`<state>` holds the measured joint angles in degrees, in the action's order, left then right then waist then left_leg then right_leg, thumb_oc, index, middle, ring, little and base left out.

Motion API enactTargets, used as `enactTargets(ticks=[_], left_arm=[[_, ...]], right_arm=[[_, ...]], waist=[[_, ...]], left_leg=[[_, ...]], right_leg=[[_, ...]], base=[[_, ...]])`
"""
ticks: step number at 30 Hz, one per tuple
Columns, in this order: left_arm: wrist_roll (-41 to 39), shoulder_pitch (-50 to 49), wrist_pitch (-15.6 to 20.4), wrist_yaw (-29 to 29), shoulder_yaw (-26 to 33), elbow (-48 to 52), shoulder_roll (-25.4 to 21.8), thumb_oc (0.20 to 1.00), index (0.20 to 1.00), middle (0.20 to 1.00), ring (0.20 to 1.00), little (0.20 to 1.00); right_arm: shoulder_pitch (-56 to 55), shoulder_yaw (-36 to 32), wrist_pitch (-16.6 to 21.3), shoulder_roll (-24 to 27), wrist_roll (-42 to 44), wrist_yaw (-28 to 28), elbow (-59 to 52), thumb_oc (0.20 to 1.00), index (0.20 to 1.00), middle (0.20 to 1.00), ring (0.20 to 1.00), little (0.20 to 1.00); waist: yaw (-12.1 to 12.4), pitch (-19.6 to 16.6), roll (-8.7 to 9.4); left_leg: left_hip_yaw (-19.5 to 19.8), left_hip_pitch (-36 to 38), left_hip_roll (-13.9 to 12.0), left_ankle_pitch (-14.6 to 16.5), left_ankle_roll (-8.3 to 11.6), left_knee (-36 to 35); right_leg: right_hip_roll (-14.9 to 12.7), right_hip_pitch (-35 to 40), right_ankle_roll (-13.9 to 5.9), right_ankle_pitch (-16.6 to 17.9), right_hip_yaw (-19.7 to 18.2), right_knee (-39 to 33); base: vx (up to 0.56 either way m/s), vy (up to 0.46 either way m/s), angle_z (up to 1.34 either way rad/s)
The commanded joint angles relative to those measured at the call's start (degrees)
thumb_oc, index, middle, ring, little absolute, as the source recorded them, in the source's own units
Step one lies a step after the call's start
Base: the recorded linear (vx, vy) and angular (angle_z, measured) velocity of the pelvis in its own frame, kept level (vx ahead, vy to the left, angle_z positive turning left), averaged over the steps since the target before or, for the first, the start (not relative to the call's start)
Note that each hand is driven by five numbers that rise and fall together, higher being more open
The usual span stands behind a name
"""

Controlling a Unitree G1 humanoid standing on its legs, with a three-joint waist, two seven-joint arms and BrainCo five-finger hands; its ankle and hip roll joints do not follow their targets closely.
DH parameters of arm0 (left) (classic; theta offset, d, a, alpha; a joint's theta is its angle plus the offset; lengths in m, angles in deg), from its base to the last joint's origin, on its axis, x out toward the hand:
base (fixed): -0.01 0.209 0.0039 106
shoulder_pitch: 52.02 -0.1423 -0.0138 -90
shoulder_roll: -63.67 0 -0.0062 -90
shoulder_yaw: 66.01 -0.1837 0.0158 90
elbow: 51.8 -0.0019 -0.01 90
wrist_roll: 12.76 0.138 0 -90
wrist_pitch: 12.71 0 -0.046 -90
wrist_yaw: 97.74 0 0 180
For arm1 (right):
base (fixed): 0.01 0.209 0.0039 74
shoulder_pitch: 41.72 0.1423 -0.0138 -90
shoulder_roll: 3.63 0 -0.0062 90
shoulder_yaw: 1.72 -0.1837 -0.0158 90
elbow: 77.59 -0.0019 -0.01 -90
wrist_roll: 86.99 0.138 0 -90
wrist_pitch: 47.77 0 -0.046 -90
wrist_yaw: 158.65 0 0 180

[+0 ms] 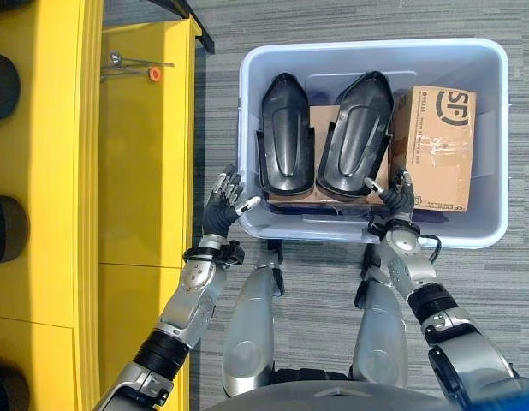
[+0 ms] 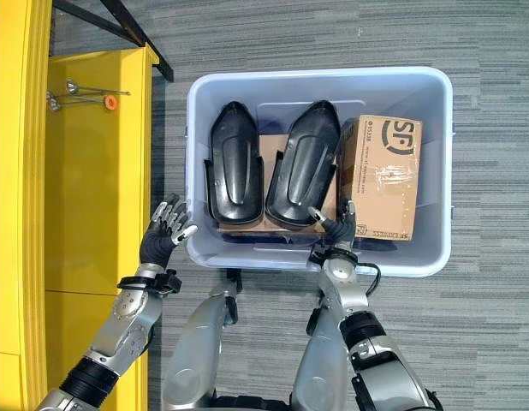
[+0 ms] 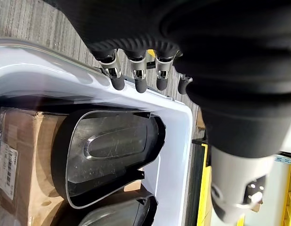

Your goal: Move parts from the plastic box to the shelf.

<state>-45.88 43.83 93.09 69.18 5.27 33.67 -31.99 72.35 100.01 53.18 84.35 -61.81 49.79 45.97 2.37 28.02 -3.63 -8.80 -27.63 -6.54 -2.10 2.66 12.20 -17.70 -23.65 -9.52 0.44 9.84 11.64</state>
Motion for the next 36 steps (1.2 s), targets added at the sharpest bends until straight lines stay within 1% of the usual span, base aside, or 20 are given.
enactTargets(ticks=[1,6,17,22,26,30,36], left_arm=[[0.1,-1.7,3.5,-0.5,0.4,6.0,-3.2,1.0,1.0,1.0,1.0,1.0],[-0.1,-2.0,3.6,-0.7,0.4,6.5,-3.3,1.0,1.0,1.0,1.0,1.0],[-0.3,-1.8,3.8,-1.2,0.6,7.2,-3.5,1.0,1.0,1.0,1.0,1.0],[-0.1,-1.7,3.6,-1.7,0.8,7.5,-3.6,1.0,1.0,1.0,1.0,1.0],[0.0,-1.6,3.5,-2.1,1.1,7.7,-3.9,1.0,1.0,1.0,1.0,1.0],[0.0,-1.6,3.5,-2.2,1.2,7.8,-4.0,1.0,1.0,1.0,1.0,1.0],[-0.1,-1.6,3.4,-2.6,1.4,8.4,-4.2,1.0,1.0,1.0,1.0,1.0]], right_arm=[[-0.3,-1.2,2.5,-0.5,-0.7,0.9,-2.2,1.0,1.0,1.0,1.0,1.0],[1.7,-0.6,2.2,-0.5,-1.2,1.5,-0.2,1.0,1.0,1.0,1.0,1.0],[4.4,-0.1,1.9,-0.2,-2.5,2.9,-0.4,1.0,1.0,1.0,1.0,1.0],[5.0,-0.4,2.1,0.0,-2.4,3.4,-1.2,1.0,1.0,1.0,1.0,1.0],[5.5,-0.8,1.8,0.2,-2.5,3.9,-1.0,1.0,1.0,1.0,1.0,1.0],[5.8,-1.0,1.9,0.3,-2.4,4.0,-0.6,1.0,1.0,1.0,1.0,1.0],[8.2,-1.1,1.3,0.3,-2.0,4.4,3.9,1.0,1.0,1.0,1.0,1.0]], waist=[[0.3,-1.9,1.73],[0.9,-1.6,1.73],[2.3,-0.9,2.06],[2.9,-0.9,2.54],[3.4,-1.3,3.35],[3.5,-1.4,3.61],[4.3,-1.1,4.26]], left_leg=[[2.0,-4.3,-5.9,1.5,4.33,6.8],[2.5,-5.1,-5.8,1.3,4.27,7.0],[3.6,-6.9,-4.9,1.7,3.79,7.8],[4.2,-7.8,-4.6,2.0,3.6,8.4],[4.8,-8.4,-4.1,2.4,3.39,9.0],[4.9,-8.5,-4.0,2.6,3.35,9.2],[5.8,-9.7,-3.4,2.9,3.12,10.0]], right_leg=[[-6.3,1.7,-3.04,6.8,-0.2,-2.3],[-6.1,1.5,-3.03,6.8,0.2,-2.3],[-6.2,2.4,-2.93,6.9,1.8,-2.8],[-6.3,3.2,-3.0,6.9,2.5,-3.4],[-6.3,4.5,-3.17,7.0,3.6,-4.1],[-6.3,4.9,-3.31,7.2,4.0,-4.4],[-6.1,5.6,-3.39,7.3,4.7,-4.8]], base=[[0.0,0.0,0.0],[0.0,0.0,0.0],[0.01,0.003,0.06],[0.03,0.007,0.07],[0.04,0.017,0.12],[0.01,0.004,0.02],[0.03,0.005,0.03]])
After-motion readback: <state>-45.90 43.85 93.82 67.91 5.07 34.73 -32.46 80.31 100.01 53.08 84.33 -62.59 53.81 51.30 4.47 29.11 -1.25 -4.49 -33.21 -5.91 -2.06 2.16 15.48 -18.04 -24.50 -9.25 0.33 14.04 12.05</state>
